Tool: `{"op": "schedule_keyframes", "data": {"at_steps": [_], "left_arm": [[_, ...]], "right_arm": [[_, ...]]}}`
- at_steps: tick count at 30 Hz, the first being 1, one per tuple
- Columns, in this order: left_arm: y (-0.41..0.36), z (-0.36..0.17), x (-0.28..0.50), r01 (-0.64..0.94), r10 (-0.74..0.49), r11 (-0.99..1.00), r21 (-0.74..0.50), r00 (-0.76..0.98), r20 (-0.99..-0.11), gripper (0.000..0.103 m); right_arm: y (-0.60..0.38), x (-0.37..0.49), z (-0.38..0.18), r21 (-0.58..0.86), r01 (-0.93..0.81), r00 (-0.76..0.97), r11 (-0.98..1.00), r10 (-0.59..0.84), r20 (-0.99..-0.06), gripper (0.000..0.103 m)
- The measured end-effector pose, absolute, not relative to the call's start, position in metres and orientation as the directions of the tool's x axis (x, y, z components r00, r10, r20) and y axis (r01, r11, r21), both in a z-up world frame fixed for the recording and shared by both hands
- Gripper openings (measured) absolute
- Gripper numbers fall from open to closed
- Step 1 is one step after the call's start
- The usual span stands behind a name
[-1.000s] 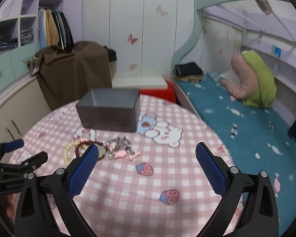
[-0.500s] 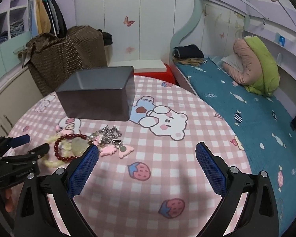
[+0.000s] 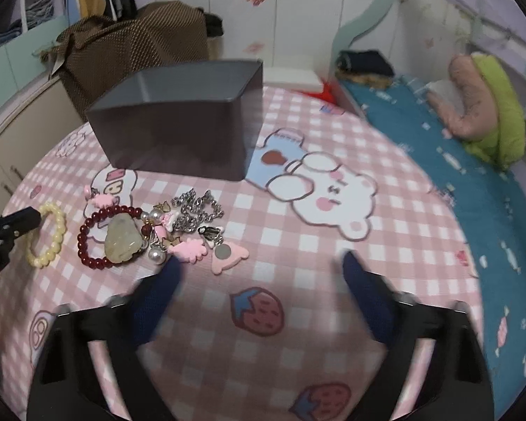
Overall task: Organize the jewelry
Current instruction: 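Reach the left tool to the cream bead bracelet and close on it, then carry the cream bracelet with the left tool into the grey box and release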
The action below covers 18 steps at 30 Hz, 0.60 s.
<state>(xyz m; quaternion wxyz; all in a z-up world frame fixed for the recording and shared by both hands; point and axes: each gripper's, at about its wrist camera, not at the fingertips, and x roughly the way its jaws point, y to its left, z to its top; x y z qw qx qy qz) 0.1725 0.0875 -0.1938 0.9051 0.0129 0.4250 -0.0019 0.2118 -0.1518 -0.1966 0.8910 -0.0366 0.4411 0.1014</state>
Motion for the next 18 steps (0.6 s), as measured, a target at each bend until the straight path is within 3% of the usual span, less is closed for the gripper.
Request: {"op": "schedule_keyframes", "data": {"at_steps": [2,5,7,9,18], "left_arm": [[0.09,-0.189,0.169,0.021,-0.002,1.0,0.015,0.65,-0.76,0.008],[0.091,-0.183,0.167,0.041,-0.041,0.999,-0.019,0.654,-0.755,0.008],[0.09,-0.179,0.167,0.053,-0.067,0.998,-0.043,0.657,-0.751,0.008],[0.086,-0.175,0.166,0.068,-0.086,0.996,-0.055,0.661,-0.745,0.008],[0.067,-0.142,0.165,0.155,-0.176,0.984,-0.094,0.698,-0.695,0.008]], "right_arm": [[-0.152,0.216,-0.196,0.033,-0.215,0.584,0.976,0.155,-0.797,0.057],[-0.148,0.219,-0.196,0.03,-0.247,0.577,0.969,0.172,-0.798,0.056],[-0.146,0.221,-0.196,0.04,-0.282,0.569,0.959,0.2,-0.797,0.048],[-0.145,0.22,-0.195,0.052,-0.304,0.562,0.951,0.223,-0.796,0.023],[-0.159,0.205,-0.169,0.144,-0.293,0.594,0.945,0.299,-0.747,0.023]]}}
